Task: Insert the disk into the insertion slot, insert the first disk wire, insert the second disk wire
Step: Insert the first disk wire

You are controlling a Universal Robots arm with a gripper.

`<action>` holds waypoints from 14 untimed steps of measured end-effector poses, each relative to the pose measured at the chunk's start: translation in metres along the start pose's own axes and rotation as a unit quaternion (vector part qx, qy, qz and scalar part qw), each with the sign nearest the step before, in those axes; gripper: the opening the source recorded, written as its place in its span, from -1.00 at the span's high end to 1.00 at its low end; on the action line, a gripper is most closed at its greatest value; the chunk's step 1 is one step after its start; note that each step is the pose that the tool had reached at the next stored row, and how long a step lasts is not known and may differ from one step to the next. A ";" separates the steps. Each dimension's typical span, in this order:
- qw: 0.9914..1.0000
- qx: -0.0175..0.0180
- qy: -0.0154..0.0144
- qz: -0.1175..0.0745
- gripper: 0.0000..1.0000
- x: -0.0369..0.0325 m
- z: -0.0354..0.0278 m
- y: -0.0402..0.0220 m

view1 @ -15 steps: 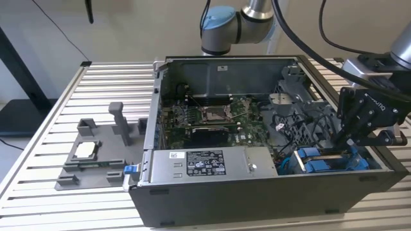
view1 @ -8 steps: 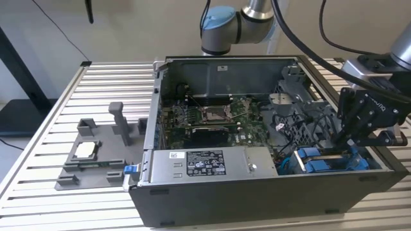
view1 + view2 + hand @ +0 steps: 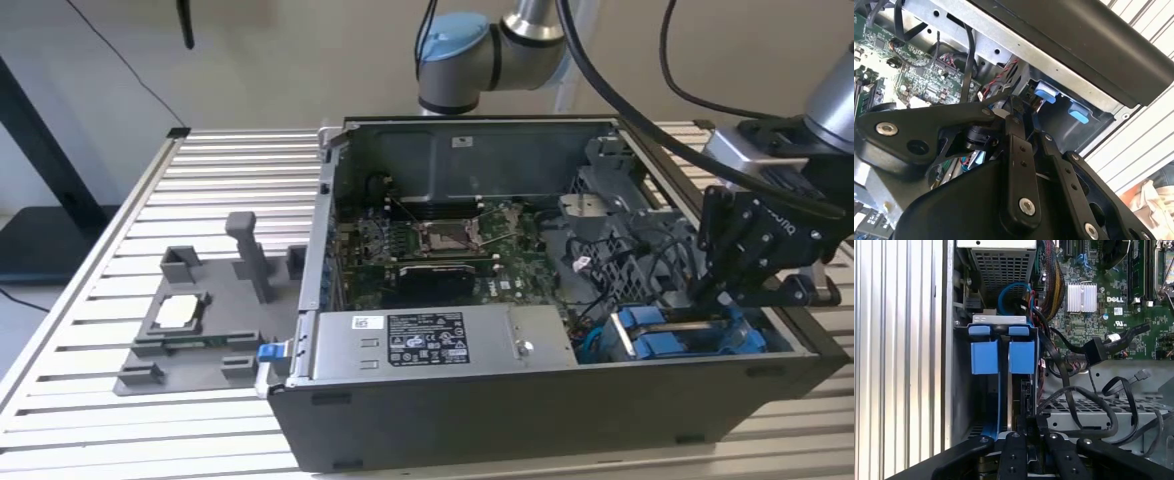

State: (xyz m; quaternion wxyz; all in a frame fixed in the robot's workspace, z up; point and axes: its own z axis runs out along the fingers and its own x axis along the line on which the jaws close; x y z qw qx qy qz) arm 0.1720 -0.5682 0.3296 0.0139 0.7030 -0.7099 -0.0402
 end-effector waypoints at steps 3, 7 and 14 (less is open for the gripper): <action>1.000 0.000 0.000 0.000 0.62 0.0000 0.0000 0.0000; 1.000 0.000 0.000 0.000 0.59 0.0000 0.0003 0.0000; 1.000 0.000 0.000 0.000 0.47 -0.0004 -0.0116 0.0011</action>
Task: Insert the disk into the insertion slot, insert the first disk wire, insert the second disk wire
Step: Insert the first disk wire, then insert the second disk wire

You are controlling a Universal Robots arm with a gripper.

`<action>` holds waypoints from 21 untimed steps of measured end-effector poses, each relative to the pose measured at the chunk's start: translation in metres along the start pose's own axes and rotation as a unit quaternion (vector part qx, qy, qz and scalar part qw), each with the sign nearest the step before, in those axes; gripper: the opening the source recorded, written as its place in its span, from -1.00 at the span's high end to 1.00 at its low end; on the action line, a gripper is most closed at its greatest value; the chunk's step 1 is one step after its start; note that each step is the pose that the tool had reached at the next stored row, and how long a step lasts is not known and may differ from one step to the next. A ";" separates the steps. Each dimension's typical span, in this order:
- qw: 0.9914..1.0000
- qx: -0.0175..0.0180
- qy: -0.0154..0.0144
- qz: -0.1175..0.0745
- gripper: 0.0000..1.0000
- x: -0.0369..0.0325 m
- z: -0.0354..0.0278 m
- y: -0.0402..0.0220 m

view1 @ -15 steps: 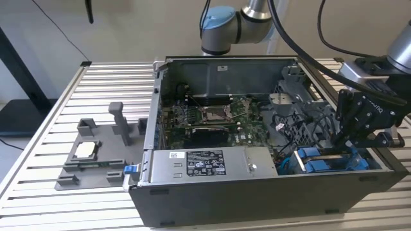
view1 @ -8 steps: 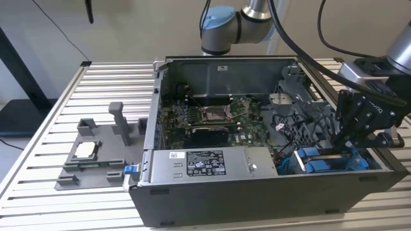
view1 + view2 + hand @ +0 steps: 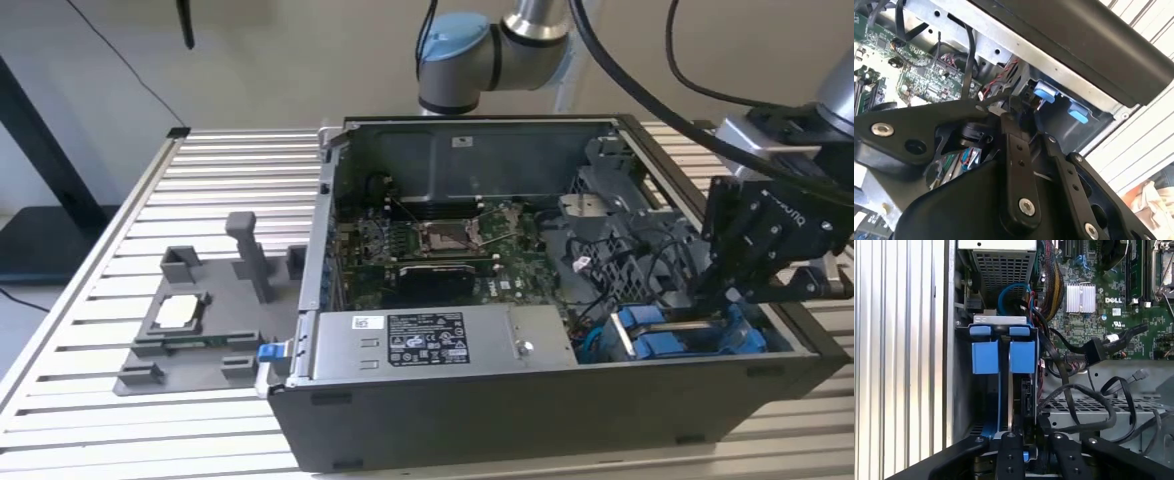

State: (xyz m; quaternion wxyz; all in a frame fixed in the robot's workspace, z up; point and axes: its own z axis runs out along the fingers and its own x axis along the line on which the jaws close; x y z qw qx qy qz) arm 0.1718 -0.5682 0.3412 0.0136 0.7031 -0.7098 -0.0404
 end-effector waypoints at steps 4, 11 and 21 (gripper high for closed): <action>1.000 0.000 0.000 0.000 0.47 -0.0004 -0.0109 0.0012; 1.000 0.000 0.000 0.000 0.47 -0.0010 -0.0270 0.0039; 1.000 0.001 0.000 0.000 0.47 -0.0017 -0.0460 0.0086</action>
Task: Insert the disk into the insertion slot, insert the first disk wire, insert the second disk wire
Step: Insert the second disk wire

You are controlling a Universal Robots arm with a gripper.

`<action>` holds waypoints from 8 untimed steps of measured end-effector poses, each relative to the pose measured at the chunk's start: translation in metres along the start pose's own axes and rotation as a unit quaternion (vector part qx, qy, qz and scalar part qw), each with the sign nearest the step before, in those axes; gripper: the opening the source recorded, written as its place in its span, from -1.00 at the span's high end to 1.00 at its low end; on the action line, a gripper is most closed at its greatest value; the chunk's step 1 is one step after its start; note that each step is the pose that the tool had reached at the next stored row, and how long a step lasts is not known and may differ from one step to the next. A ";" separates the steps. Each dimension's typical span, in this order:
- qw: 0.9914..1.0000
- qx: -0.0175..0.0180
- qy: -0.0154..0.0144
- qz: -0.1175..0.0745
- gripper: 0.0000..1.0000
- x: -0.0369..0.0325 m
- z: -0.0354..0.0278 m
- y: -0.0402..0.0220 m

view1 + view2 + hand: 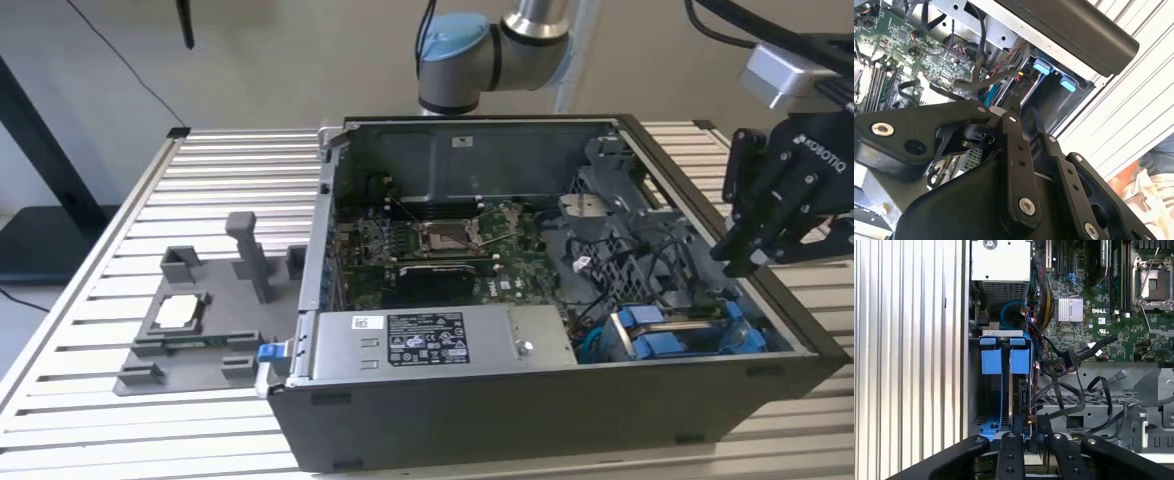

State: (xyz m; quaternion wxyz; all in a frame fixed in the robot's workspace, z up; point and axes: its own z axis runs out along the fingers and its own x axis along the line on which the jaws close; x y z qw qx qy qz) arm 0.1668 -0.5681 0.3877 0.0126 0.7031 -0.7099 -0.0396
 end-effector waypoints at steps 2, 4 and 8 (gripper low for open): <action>1.000 0.001 0.000 0.000 0.47 -0.0004 0.0001 0.0030; 1.000 0.003 0.000 0.000 0.47 -0.0013 0.0005 0.0075; 1.000 0.006 0.000 0.000 0.47 -0.0034 0.0012 0.0160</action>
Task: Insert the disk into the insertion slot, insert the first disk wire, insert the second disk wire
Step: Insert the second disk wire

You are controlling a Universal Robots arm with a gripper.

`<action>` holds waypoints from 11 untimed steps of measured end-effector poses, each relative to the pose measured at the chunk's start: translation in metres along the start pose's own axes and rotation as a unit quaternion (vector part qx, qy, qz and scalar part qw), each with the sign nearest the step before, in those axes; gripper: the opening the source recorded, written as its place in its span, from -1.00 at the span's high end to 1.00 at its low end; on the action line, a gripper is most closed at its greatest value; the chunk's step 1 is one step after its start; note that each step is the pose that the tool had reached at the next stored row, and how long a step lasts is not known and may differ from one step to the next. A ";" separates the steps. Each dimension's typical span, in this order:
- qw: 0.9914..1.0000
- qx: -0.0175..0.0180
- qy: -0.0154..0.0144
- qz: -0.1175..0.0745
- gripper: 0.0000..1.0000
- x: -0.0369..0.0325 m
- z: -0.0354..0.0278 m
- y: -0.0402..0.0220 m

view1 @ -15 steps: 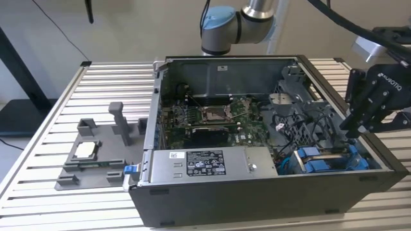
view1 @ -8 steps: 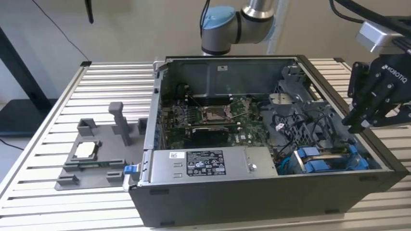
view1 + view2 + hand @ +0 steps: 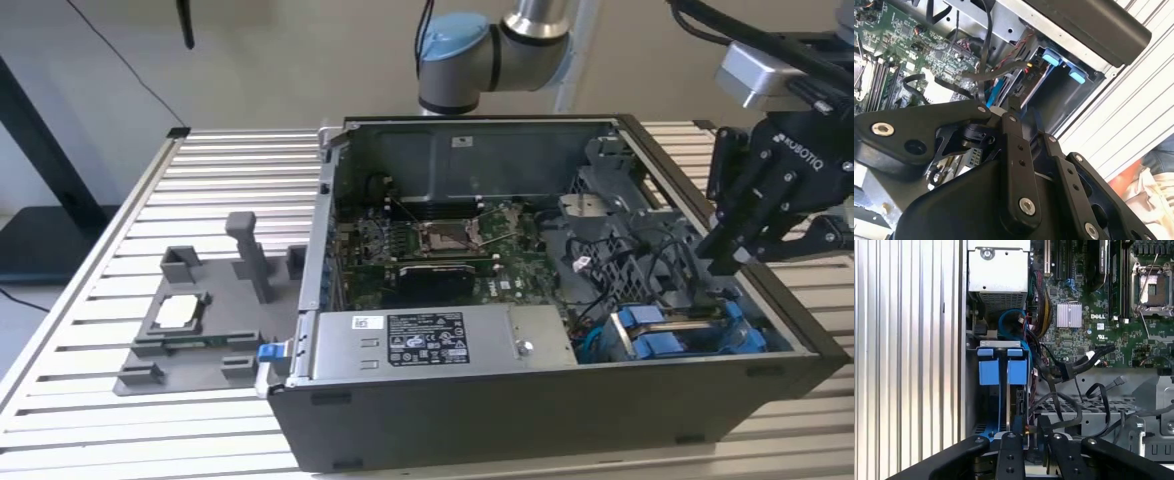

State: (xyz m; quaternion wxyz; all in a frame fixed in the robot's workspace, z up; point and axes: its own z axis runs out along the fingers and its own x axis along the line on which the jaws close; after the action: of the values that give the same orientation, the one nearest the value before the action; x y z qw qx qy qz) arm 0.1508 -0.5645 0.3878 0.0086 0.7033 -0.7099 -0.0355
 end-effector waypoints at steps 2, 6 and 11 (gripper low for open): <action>1.000 0.002 0.000 0.000 0.47 -0.0010 0.0003 0.0044; 1.000 0.007 0.000 0.000 0.47 -0.0039 0.0010 0.0139; 1.000 0.013 0.000 -0.001 0.47 -0.0097 0.0022 0.0284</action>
State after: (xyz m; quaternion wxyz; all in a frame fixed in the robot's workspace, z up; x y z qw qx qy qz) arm 0.1224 -0.5545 0.3878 -0.0006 0.7037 -0.7100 -0.0265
